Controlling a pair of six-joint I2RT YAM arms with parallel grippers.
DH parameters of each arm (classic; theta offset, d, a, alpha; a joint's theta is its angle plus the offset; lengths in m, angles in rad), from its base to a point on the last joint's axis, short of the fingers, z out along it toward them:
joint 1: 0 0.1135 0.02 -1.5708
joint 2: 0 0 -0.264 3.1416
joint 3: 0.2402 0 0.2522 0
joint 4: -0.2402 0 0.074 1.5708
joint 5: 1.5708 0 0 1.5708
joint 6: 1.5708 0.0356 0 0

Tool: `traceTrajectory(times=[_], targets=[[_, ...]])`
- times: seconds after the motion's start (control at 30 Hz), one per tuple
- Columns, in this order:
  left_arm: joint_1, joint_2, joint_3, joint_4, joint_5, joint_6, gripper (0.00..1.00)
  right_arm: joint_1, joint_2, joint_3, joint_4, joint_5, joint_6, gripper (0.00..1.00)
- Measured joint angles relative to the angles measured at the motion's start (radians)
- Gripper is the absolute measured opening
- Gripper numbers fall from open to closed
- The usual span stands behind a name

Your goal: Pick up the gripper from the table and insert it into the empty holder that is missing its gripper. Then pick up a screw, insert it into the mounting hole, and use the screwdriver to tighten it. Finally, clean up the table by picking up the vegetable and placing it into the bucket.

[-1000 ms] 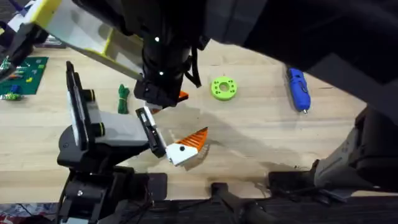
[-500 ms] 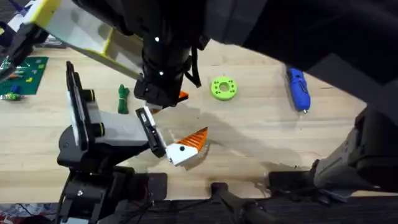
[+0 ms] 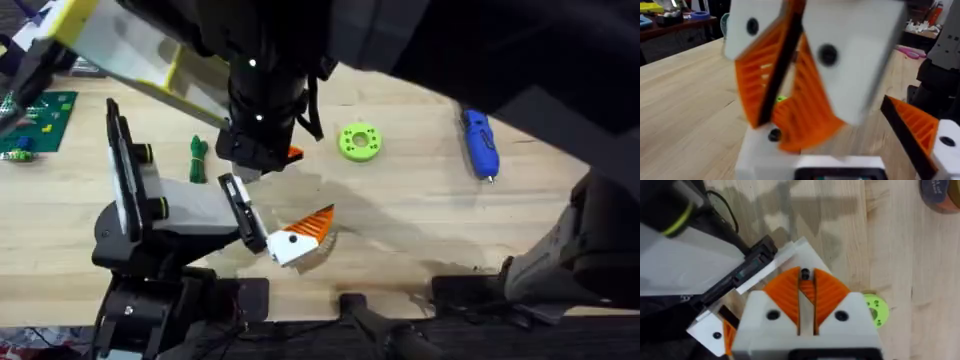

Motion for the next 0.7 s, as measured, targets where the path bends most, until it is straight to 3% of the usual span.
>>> traceTrajectory(times=[0.17,0.2,0.7], targets=[[0.0,0.0,0.0,0.0,0.001,0.0,0.987,-0.011,0.0,0.005,0.0,0.033,-0.009,0.895],[0.0,0.0,0.0,0.0,0.001,0.0,0.987,-0.017,0.0,0.008,0.0,0.038,-0.011,0.969],[0.0,0.0,0.0,0.0,0.001,0.001,0.986,-0.019,-0.006,0.009,-0.002,0.041,-0.014,0.995]])
